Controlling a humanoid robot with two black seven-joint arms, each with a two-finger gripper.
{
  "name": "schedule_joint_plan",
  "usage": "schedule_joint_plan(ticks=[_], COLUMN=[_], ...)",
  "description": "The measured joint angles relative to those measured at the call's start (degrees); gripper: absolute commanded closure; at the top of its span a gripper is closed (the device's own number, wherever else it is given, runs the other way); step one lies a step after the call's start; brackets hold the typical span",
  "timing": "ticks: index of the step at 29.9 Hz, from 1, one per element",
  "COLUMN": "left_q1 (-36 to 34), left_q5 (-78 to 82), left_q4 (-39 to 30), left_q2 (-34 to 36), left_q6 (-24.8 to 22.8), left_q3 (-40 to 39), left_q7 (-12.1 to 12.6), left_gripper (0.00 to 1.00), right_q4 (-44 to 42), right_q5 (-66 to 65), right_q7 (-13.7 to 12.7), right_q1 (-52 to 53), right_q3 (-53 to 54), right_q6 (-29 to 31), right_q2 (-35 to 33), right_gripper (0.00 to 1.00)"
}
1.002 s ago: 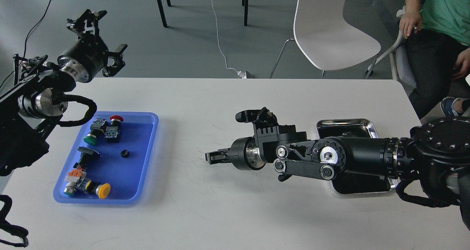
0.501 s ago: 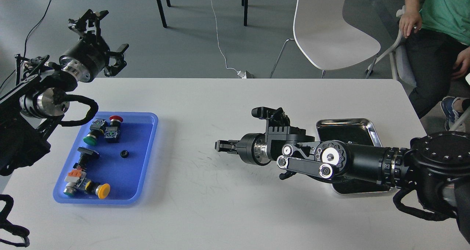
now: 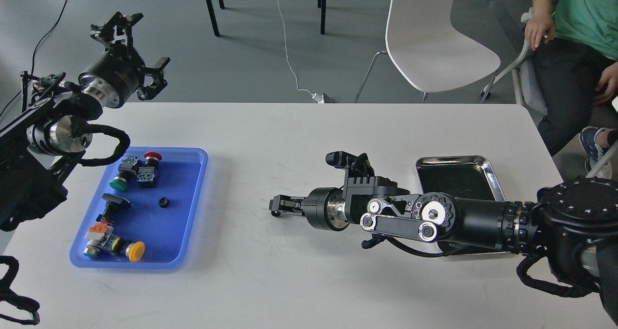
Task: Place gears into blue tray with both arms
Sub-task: 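Open the right gripper to set the black part on the table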
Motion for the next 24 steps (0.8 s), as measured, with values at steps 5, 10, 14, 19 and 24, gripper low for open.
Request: schedule_joint_plan(ticks=[5, 10, 14, 19, 24], left_q1=[0.0, 0.0, 0.05, 0.04, -0.03], left_q5=[0.0, 0.02, 0.03, 0.03, 0.07], left_q4=[0.0, 0.0, 0.0, 0.0, -0.02], left_q2=[0.05, 0.05, 0.05, 0.63, 0.84], left_q6=[-0.02, -0.02, -0.02, -0.03, -0.03], left_q3=[-0.01, -0.01, 0.12, 0.18, 0.25], left_q7=[0.0, 0.0, 0.0, 0.26, 0.43], left_gripper=[0.02, 0.02, 0.02, 0.02, 0.02], right_q4=[0.07, 0.07, 0.05, 1.93, 5.72], right_q5=[0.0, 0.0, 0.44, 1.62, 3.51], right_q7=[0.0, -0.02, -0.03, -0.1, -0.05], right_q1=[-0.06, 0.43, 1.29, 3.35, 3.79], right_q3=[0.0, 0.43, 4.95, 10.28, 17.64], right_q6=[0.26, 0.25, 0.75, 2.03, 5.41], right_q2=[0.0, -0.01, 0.0, -0.01, -7.45], right_gripper=[0.44, 0.17, 0.13, 0.13, 0.08])
